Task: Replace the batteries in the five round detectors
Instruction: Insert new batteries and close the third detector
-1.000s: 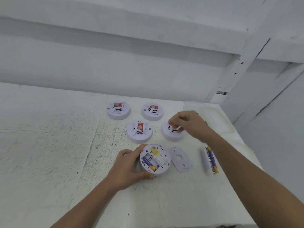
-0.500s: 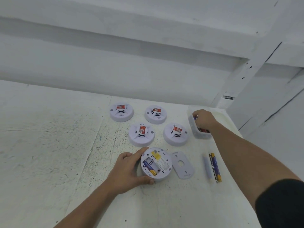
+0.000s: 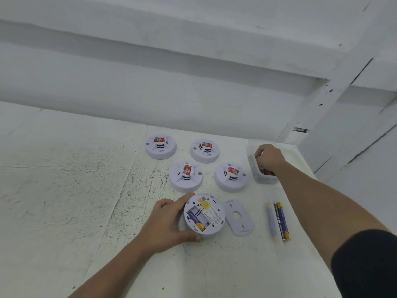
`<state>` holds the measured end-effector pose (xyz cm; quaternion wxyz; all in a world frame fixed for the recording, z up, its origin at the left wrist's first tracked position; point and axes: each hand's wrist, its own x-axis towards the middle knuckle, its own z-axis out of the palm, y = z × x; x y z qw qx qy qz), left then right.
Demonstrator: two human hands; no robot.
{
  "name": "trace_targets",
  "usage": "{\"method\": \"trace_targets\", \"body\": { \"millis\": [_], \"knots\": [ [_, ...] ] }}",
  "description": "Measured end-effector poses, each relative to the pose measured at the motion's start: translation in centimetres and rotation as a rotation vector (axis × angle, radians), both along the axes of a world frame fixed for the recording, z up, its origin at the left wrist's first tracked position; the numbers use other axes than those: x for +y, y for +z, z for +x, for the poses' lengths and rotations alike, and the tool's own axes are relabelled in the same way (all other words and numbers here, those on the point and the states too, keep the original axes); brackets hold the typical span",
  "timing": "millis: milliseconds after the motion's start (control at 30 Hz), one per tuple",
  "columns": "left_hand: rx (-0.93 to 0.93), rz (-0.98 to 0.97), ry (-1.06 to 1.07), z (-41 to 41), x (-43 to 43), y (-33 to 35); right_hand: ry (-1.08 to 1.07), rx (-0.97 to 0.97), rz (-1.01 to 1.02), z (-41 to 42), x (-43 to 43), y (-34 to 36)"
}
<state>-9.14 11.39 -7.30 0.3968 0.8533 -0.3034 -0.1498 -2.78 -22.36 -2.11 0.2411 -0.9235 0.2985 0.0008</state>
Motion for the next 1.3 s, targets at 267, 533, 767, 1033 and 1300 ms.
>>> {"method": "trace_targets", "body": {
  "millis": [267, 533, 767, 1033, 1300],
  "knots": [
    [0.009, 0.014, -0.001, -0.1, 0.1, 0.3, -0.06, -0.066, 0.11, -0.2, -0.1, 0.0],
    [-0.005, 0.012, -0.007, 0.0, 0.1, 0.0, -0.371, -0.459, 0.653, -1.4, -1.2, 2.0],
    [-0.041, 0.008, 0.01, -0.2, -0.1, 0.0, -0.376, -0.624, 1.098, -4.1, 2.2, 4.7],
    [-0.03, 0.043, 0.038, 0.0, -0.4, -0.4, 0.003, -0.34, 1.108, -7.2, 10.6, 4.3],
    [-0.077, 0.008, 0.033, 0.0, -0.8, -0.4, 0.51, -0.128, 0.37, -9.6, 15.7, 1.4]
  ]
}}
